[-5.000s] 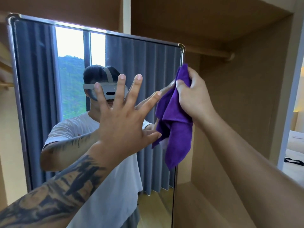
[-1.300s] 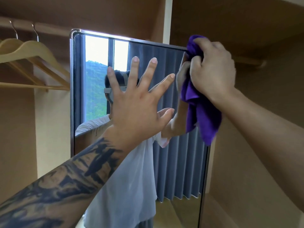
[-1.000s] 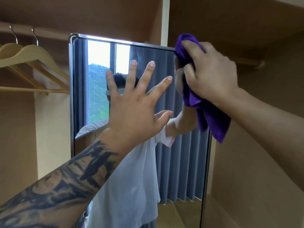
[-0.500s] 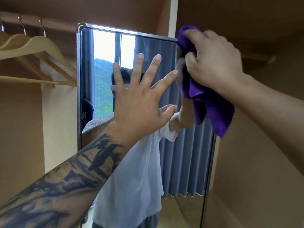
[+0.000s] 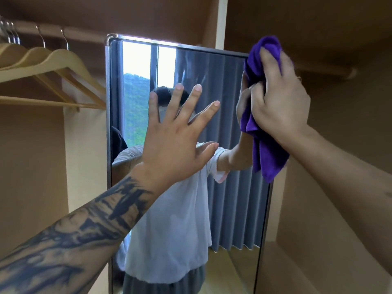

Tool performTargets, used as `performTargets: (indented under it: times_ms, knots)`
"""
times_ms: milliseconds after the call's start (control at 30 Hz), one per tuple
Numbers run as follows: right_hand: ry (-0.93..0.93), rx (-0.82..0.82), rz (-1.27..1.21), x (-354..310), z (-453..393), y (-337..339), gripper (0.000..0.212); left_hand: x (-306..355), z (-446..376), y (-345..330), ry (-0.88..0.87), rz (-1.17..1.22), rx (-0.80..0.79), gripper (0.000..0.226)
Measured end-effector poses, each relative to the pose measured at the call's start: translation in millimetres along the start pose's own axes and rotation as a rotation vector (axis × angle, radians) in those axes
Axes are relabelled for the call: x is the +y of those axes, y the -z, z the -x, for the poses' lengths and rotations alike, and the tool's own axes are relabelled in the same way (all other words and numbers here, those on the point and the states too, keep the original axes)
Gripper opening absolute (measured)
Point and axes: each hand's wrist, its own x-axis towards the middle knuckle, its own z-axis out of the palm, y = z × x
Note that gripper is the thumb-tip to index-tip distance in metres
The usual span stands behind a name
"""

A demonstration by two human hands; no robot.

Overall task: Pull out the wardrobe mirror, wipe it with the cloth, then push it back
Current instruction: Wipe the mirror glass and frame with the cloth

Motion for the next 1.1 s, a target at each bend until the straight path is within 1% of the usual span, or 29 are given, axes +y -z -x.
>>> performTargets:
  times_ms: [67,100,200,267,367,433,533,600,667,733,800,867,933,967,1033,1067,1100]
  knots:
    - [0.006,0.027,-0.048,0,4,0,0.061,-3,-1,9,0.006,0.024,-0.012,0.073]
    - [0.010,0.044,-0.100,0,3,1,0.061,-5,-1,14,0.023,0.055,0.007,0.066]
    - [0.000,0.081,-0.239,3,-1,8,0.057,-20,6,25,0.120,0.151,0.157,0.044]
    - [0.012,0.103,-0.294,0,-3,15,0.056,-37,15,29,0.184,0.166,0.207,0.041]
    - [0.131,0.135,-0.339,-16,-1,17,0.058,-64,30,30,0.294,0.210,0.215,0.047]
    - [0.208,0.145,-0.289,-31,0,13,0.059,-78,40,27,0.394,0.293,0.245,0.057]
    - [0.313,0.158,-0.184,-55,0,1,0.060,-90,52,18,0.528,0.559,0.264,0.070]
    - [0.378,0.188,-0.142,-72,0,-6,0.055,-94,58,11,0.562,0.728,0.265,0.073]
    - [0.442,0.205,-0.098,-89,-3,-14,0.048,-95,61,6,0.590,0.830,0.255,0.070]
    - [0.521,0.215,-0.041,-105,-5,-21,0.042,-93,62,1,0.575,0.877,0.258,0.065]
    - [0.563,0.218,0.014,-114,-7,-27,0.039,-92,64,-5,0.565,0.879,0.299,0.058]
    - [0.551,0.237,0.029,-120,-12,-29,0.037,-93,66,-8,0.605,0.862,0.322,0.053]
    - [0.502,0.258,0.007,-125,-17,-32,0.035,-94,68,-12,0.631,0.862,0.319,0.048]
    - [0.482,0.230,-0.015,-129,-18,-33,0.036,-93,69,-15,0.651,0.901,0.324,0.047]
    - [0.495,0.086,-0.044,-136,-13,-38,0.047,-90,71,-18,0.690,1.013,0.350,0.045]
    - [0.537,0.018,-0.031,-138,-7,-42,0.053,-87,71,-20,0.694,1.046,0.376,0.045]
    - [0.616,-0.012,0.009,-140,0,-46,0.056,-85,72,-21,0.691,1.067,0.399,0.045]
